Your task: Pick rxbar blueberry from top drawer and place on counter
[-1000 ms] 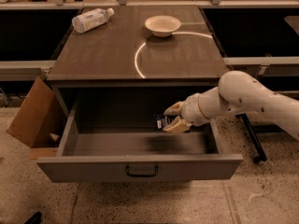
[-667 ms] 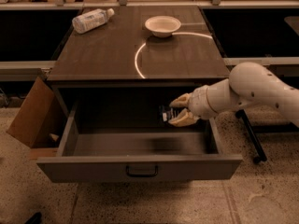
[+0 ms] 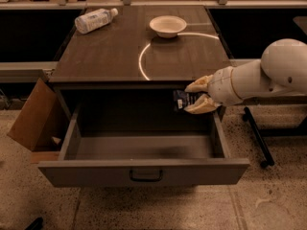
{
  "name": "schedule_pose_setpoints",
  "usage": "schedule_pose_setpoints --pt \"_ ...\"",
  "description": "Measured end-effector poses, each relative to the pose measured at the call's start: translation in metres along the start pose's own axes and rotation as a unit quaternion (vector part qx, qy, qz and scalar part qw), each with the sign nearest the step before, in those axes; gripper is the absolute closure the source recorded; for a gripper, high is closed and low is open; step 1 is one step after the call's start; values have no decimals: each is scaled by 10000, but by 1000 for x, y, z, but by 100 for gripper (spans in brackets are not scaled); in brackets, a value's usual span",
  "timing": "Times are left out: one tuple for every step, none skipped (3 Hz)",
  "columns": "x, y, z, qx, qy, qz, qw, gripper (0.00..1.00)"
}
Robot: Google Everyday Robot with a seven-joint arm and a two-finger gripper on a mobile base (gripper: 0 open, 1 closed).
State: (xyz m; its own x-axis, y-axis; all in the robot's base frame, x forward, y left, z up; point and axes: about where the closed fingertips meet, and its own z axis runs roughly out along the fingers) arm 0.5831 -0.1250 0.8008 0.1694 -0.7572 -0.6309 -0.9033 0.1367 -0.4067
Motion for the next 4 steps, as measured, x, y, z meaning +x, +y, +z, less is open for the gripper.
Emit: schedule_pose_setpoints --pt "0 0 0 2 -1 -2 10000 100" --pt "-17 -19 -19 235 -67 -225 9994 100" --pt "-37 -49 -31 400 -179 -485 9979 100" --pt "-50 -83 -24 618 -258 -450 9967 100"
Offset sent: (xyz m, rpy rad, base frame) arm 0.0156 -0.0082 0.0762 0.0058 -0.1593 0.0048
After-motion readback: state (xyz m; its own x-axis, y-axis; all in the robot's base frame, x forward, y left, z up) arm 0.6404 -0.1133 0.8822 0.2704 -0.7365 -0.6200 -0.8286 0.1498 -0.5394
